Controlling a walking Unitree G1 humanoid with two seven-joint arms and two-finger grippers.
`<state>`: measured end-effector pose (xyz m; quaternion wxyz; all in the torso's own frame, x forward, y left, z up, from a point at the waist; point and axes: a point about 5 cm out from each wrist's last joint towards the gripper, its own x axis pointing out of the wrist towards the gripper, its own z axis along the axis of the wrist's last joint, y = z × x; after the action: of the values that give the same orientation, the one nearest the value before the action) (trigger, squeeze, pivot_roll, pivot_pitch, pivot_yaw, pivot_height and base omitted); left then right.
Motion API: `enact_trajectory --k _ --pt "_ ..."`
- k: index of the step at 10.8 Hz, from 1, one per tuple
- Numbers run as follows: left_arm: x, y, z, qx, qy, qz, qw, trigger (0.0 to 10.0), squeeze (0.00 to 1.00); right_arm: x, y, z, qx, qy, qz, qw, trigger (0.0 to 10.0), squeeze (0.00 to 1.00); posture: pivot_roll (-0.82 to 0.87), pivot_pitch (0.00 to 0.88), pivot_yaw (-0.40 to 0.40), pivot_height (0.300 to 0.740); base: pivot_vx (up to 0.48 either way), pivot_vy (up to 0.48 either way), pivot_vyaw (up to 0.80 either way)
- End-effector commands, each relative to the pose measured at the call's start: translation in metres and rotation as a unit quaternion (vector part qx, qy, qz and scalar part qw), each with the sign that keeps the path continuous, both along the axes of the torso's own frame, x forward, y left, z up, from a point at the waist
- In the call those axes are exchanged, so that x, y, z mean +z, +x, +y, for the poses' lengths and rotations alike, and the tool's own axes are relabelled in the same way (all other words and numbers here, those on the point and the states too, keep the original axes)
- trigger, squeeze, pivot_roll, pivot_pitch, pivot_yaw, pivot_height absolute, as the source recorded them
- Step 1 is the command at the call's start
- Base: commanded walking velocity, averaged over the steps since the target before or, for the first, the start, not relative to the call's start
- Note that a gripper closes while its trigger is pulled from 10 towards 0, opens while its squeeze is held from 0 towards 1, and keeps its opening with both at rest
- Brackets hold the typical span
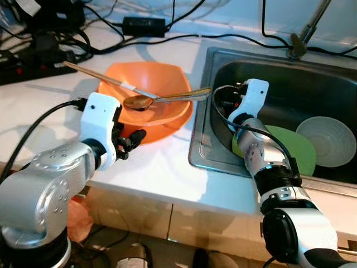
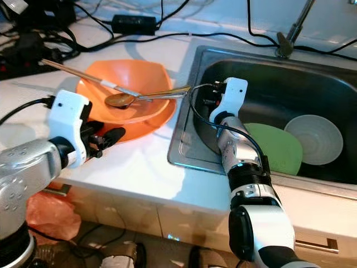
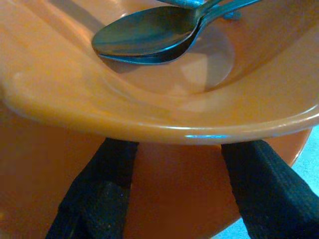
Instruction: Kitchen organization
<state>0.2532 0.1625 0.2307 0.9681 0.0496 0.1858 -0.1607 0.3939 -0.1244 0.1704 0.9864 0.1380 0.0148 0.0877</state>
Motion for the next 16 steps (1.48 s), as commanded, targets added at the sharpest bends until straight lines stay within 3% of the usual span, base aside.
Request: enact_trajectory --k 1,4,7,10,11,13,14,16 --pt "-0.001 -0.002 0.005 0.014 0.008 0.008 1.0 10.0 0.0 0.001 0.002 0.001 0.006 -0.003 0.004 1.0 10.0 0.0 0.24 0.176 -0.069 0.723 0.0 0.0 0.0" --pt "0.019 0.0 -0.002 -0.024 0.02 -0.053 0.998 10.0 0.0 0.003 0.003 0.001 0.006 -0.002 0.003 1.0 10.0 0.0 0.24 0.17 -0.072 0.723 0.0 0.0 0.0" --pt "0.019 -0.005 0.006 -0.04 0.044 -0.032 0.998 10.0 0.0 0.003 0.003 0.001 0.007 -0.003 0.003 1.0 10.0 0.0 0.25 0.165 -0.075 0.723 0.0 0.0 0.0" --pt "0.004 -0.004 0.03 0.018 0.089 0.009 0.996 10.0 0.0 0.004 0.004 0.006 0.014 -0.002 0.002 1.0 10.0 0.0 0.25 0.16 -0.076 0.723 0.0 0.0 0.0" --pt "0.005 0.002 0.05 0.088 0.138 -0.011 0.986 10.0 0.0 0.004 0.004 0.006 0.014 -0.001 0.002 1.0 10.0 0.0 0.24 0.159 -0.075 0.723 0.0 0.0 0.0" --pt "0.021 0.008 0.059 0.135 0.149 -0.069 0.977 10.0 0.0 0.003 0.004 0.004 0.012 -0.001 0.002 1.0 10.0 0.0 0.24 0.158 -0.076 0.723 0.0 0.0 0.0" --pt "0.033 0.012 0.063 0.172 0.155 -0.118 0.966 10.0 0.0 0.003 0.004 0.004 0.012 -0.001 0.002 1.0 10.0 0.0 0.24 0.156 -0.076 0.723 0.0 0.0 0.0" --pt "0.044 0.017 0.063 0.185 0.156 -0.168 0.956 10.0 0.0 0.002 0.003 0.005 0.012 0.0 0.001 1.0 10.0 0.0 0.23 0.151 -0.073 0.723 0.0 0.0 0.0"
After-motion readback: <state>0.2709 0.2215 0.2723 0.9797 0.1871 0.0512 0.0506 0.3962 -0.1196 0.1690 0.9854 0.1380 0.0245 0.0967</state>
